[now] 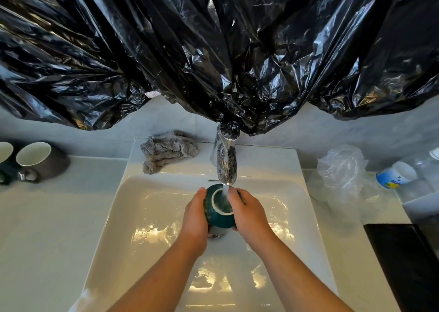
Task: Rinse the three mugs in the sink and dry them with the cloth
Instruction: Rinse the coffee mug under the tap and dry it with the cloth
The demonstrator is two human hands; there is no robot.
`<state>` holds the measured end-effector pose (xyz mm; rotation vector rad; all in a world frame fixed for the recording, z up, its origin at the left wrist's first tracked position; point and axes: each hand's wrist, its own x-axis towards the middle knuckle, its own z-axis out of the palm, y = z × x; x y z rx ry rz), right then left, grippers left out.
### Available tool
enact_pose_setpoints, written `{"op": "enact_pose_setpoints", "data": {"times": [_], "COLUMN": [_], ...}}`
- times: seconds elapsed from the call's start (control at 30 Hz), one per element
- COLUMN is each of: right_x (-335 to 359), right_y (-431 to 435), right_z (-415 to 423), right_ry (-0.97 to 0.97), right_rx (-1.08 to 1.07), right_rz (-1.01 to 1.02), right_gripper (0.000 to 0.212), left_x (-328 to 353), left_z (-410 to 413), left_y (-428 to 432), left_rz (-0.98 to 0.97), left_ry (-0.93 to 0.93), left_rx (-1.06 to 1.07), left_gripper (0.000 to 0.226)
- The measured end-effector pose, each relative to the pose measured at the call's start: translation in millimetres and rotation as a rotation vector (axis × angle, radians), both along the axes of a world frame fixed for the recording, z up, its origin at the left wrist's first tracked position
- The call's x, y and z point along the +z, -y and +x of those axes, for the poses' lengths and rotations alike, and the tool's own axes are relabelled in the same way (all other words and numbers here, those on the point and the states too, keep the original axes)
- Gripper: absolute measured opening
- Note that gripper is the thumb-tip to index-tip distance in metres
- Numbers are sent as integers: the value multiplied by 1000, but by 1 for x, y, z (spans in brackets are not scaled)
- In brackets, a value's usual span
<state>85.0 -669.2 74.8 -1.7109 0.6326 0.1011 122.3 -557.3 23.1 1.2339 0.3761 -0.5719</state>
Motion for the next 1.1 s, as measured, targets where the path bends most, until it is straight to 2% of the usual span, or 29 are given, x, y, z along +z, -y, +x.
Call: {"op": "enact_pose_setpoints", "data": {"times": [0.13,0.23,0.3,0.37,0.47,0.53,0.57,0.6,0.7,0.73,0.8,0.87,0.93,1.0,1.1], "right_x": [0,-4,-2,-1,0,-3,-3,-3,-1,-2,-7,-12,-14,-15,-17], "right_y": [4,-1,-6,-5,3,9,12,14,22,25,26,24,23,23,25], "right_z": [-4,-2,0,2,-4,-6,-6,-6,-6,-7,-7,-6,-4,-2,-3], "right_ry": [-6,19,20,-38,-45,-24,-10,0,-28,-58,-167,-308,-400,-474,-545], "right_rx": [93,-12,-42,-14,217,372,382,351,219,175,24,-121,-225,-266,-227], "right_rz": [89,37,-23,0,24,-68,-96,-74,150,274,547,719,818,897,872], "right_gripper": [27,16,26,35,33,65,71,66,35,33,44,62,73,81,80], "left_x": [-2,1,1,1,5,10,12,13,19,19,19,19,13,12,15], "left_z": [1,0,-2,-1,1,4,5,6,9,11,12,10,8,5,2], "left_y": [-3,-2,-2,-4,-8,-11,-12,-13,-19,-22,-27,-28,-25,-18,-8], "left_rz": [31,59,55,46,48,51,43,44,167,209,161,19,-67,-97,-57], "left_ry": [-31,15,11,-33,-86,-127,-143,-151,-37,37,174,185,178,181,110], "left_rx": [-18,-11,11,14,-24,-99,-150,-203,-353,-406,-441,-357,-317,-295,-240], "left_gripper": [48,52,48,47,51,57,59,60,54,53,44,48,59,55,58]}}
